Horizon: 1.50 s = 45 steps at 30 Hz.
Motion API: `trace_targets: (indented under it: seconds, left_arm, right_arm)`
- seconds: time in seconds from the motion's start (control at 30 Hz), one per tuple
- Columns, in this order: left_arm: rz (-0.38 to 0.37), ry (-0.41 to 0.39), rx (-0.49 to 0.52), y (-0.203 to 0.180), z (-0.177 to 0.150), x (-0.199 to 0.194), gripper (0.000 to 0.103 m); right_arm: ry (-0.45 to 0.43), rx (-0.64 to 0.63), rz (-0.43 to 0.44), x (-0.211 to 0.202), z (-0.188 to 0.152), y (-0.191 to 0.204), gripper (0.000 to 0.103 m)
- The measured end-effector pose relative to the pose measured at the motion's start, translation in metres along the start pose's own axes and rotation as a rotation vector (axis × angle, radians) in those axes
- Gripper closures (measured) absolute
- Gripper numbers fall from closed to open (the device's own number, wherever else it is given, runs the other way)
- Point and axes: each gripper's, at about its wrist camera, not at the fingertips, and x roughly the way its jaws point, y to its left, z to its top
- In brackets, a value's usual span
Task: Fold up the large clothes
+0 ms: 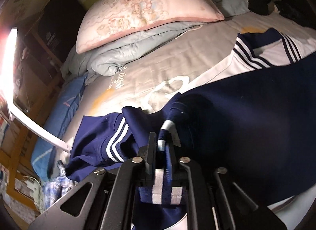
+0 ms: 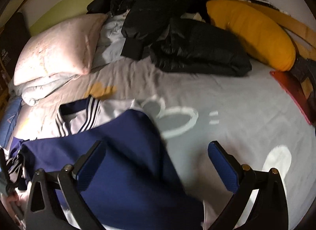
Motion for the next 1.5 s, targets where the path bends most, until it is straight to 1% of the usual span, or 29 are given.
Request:
trace_targets:
  seconds: [0.03, 0.07, 0.1, 0.13, 0.17, 0.2, 0.23, 0.3, 0.33, 0.37, 0.43, 0.5, 0.57, 0.63, 0.73, 0.8, 0.83, 0.87, 0.9, 0.93, 1.0, 1.03, 1.07, 1.13, 1.17, 1.23, 1.33, 1.43, 1.5]
  left_arm:
    - [-0.01, 0.004, -0.006, 0.0, -0.001, -0.001, 0.083]
    - [-0.031, 0.005, -0.02, 0.0, -0.002, -0.004, 0.069]
    - [-0.058, 0.001, -0.035, 0.003, -0.001, -0.005, 0.06]
    - [-0.096, -0.006, -0.055, 0.007, -0.001, -0.009, 0.048]
    - [-0.127, -0.014, -0.075, 0.011, 0.0, -0.013, 0.046]
    - [-0.15, -0.021, -0.089, 0.012, 0.001, -0.016, 0.046]
    - [-0.172, -0.029, -0.102, 0.015, 0.002, -0.02, 0.043]
    - [-0.206, -0.046, -0.115, 0.017, 0.003, -0.028, 0.039]
    - [-0.215, -0.052, -0.114, 0.016, 0.002, -0.032, 0.038]
    - [-0.219, -0.054, -0.109, 0.015, 0.001, -0.034, 0.038]
    - [-0.216, -0.049, -0.1, 0.011, -0.001, -0.038, 0.038]
    - [-0.205, -0.027, -0.101, 0.009, -0.005, -0.041, 0.038]
    - [-0.176, 0.033, -0.128, 0.012, -0.01, -0.04, 0.038]
    - [-0.235, 0.036, -0.185, 0.023, -0.015, -0.042, 0.038]
    - [-0.223, 0.015, -0.23, 0.04, -0.018, -0.05, 0.038]
    - [-0.2, -0.005, -0.238, 0.052, -0.021, -0.057, 0.038]
    - [-0.193, -0.01, -0.245, 0.057, -0.022, -0.059, 0.038]
    - [-0.193, -0.016, -0.262, 0.064, -0.024, -0.062, 0.038]
    - [-0.202, -0.017, -0.279, 0.07, -0.026, -0.064, 0.037]
    - [-0.214, -0.017, -0.295, 0.076, -0.027, -0.066, 0.037]
    - [-0.239, -0.019, -0.319, 0.086, -0.03, -0.072, 0.036]
    - [-0.247, -0.026, -0.325, 0.091, -0.03, -0.075, 0.033]
    - [-0.248, -0.038, -0.328, 0.095, -0.03, -0.078, 0.03]
    - [-0.242, -0.062, -0.328, 0.103, -0.029, -0.084, 0.024]
    - [-0.234, -0.071, -0.323, 0.106, -0.029, -0.085, 0.02]
    - [-0.205, -0.083, -0.315, 0.113, -0.03, -0.087, 0.013]
    - [-0.161, -0.08, -0.295, 0.124, -0.032, -0.083, 0.006]
    - [-0.075, -0.094, -0.25, 0.137, -0.034, -0.075, 0.004]
    - [-0.051, -0.093, -0.273, 0.149, -0.038, -0.065, 0.004]
  right_arm:
    - [0.015, -0.007, 0.026, 0.008, 0.004, 0.0, 0.0]
    - [0.038, -0.015, 0.054, 0.016, 0.007, 0.001, 0.003]
    - [0.054, -0.017, 0.077, 0.023, 0.009, 0.001, 0.007]
    - [0.088, -0.022, 0.115, 0.034, 0.011, 0.002, 0.019]
    - [0.123, -0.037, 0.143, 0.043, 0.011, 0.003, 0.027]
    - [0.149, -0.054, 0.157, 0.05, 0.011, 0.006, 0.031]
    - [0.187, -0.092, 0.165, 0.061, 0.01, 0.009, 0.038]
    - [0.197, -0.131, 0.108, 0.073, 0.005, 0.011, 0.044]
    - [0.196, -0.139, 0.071, 0.078, 0.004, 0.011, 0.061]
    - [0.198, -0.14, 0.05, 0.081, 0.003, 0.011, 0.082]
    - [0.158, -0.104, 0.05, 0.08, 0.008, 0.006, 0.096]
    - [0.105, -0.074, 0.013, 0.076, 0.016, -0.001, 0.097]
    - [0.056, -0.093, -0.06, 0.077, 0.022, -0.008, 0.097]
    - [0.067, -0.096, -0.118, 0.085, 0.023, -0.017, 0.097]
    - [0.094, -0.042, -0.121, 0.087, 0.024, -0.029, 0.097]
    - [0.061, -0.057, -0.143, 0.077, 0.026, -0.027, 0.09]
    - [0.038, -0.073, -0.17, 0.07, 0.025, -0.024, 0.078]
    - [0.016, -0.09, -0.188, 0.062, 0.025, -0.022, 0.071]
    - [-0.006, -0.117, -0.191, 0.053, 0.025, -0.018, 0.071]
    - [-0.013, -0.142, -0.175, 0.047, 0.024, -0.015, 0.07]
    - [-0.018, -0.177, -0.147, 0.039, 0.026, -0.008, 0.059]
    - [-0.029, -0.194, -0.129, 0.029, 0.024, -0.003, 0.049]
    - [-0.039, -0.206, -0.112, 0.022, 0.022, 0.002, 0.044]
    - [-0.037, -0.223, -0.062, 0.005, 0.017, 0.008, 0.039]
    - [-0.026, -0.217, -0.029, -0.001, 0.014, 0.011, 0.033]
    - [0.014, -0.175, 0.047, -0.007, 0.006, 0.014, 0.026]
    - [0.085, -0.121, 0.15, -0.015, -0.006, 0.019, 0.024]
    - [0.073, -0.115, 0.205, -0.026, -0.012, 0.027, 0.017]
    - [0.05, -0.19, 0.199, -0.03, -0.015, 0.037, 0.016]
